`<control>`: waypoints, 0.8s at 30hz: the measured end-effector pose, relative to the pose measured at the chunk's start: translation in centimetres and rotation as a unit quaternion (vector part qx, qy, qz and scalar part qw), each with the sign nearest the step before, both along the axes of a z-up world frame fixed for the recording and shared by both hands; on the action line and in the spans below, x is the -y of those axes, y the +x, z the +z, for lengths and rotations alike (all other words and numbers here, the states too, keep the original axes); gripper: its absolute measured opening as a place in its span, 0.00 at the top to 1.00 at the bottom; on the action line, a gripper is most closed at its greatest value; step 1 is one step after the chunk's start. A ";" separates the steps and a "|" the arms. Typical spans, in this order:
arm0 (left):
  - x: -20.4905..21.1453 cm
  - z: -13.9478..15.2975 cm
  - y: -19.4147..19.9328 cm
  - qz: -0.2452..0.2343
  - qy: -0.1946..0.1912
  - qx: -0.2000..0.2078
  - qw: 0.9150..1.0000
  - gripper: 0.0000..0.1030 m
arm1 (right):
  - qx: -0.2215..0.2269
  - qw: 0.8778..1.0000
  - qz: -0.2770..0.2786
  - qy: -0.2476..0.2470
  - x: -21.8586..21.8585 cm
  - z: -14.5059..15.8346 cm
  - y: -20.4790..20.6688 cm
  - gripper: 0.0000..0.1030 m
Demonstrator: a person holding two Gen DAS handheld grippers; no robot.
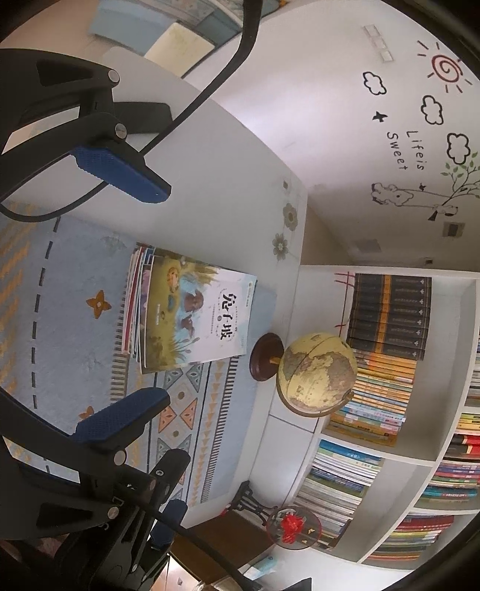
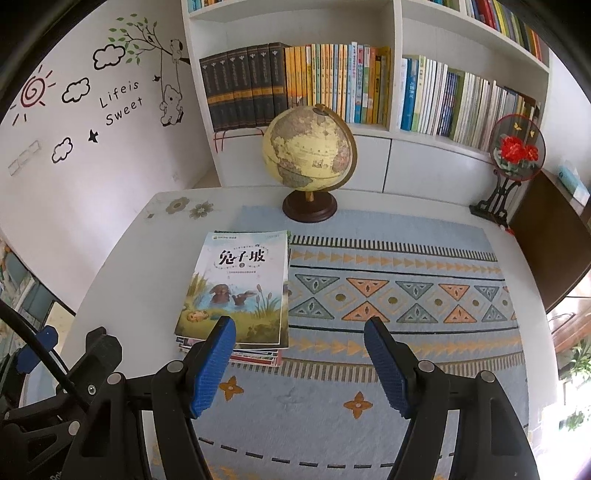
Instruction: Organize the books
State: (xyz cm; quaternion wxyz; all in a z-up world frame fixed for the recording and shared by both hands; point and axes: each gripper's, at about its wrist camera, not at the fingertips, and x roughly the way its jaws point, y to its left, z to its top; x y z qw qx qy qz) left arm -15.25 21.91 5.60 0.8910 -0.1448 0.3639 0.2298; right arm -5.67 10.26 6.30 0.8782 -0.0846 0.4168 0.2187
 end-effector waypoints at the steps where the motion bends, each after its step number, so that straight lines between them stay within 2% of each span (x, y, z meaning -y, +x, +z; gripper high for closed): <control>1: 0.0 0.0 0.1 -0.001 0.000 -0.001 1.000 0.03 | -0.001 1.000 -0.001 0.000 0.0 0.0 0.1 0.32; 8: -0.3 -0.3 0.6 -0.006 -0.006 -0.003 1.000 0.03 | -0.003 1.000 -0.008 0.001 0.0 -0.3 0.4 0.32; 17: 0.3 -0.1 1.4 -0.011 0.022 -0.013 1.000 0.03 | -0.017 1.000 -0.014 0.007 0.3 -0.9 1.2 0.32; 24: 0.1 -0.2 1.7 -0.011 0.026 -0.022 0.999 0.03 | -0.022 1.000 -0.014 0.006 0.2 -1.2 1.4 0.32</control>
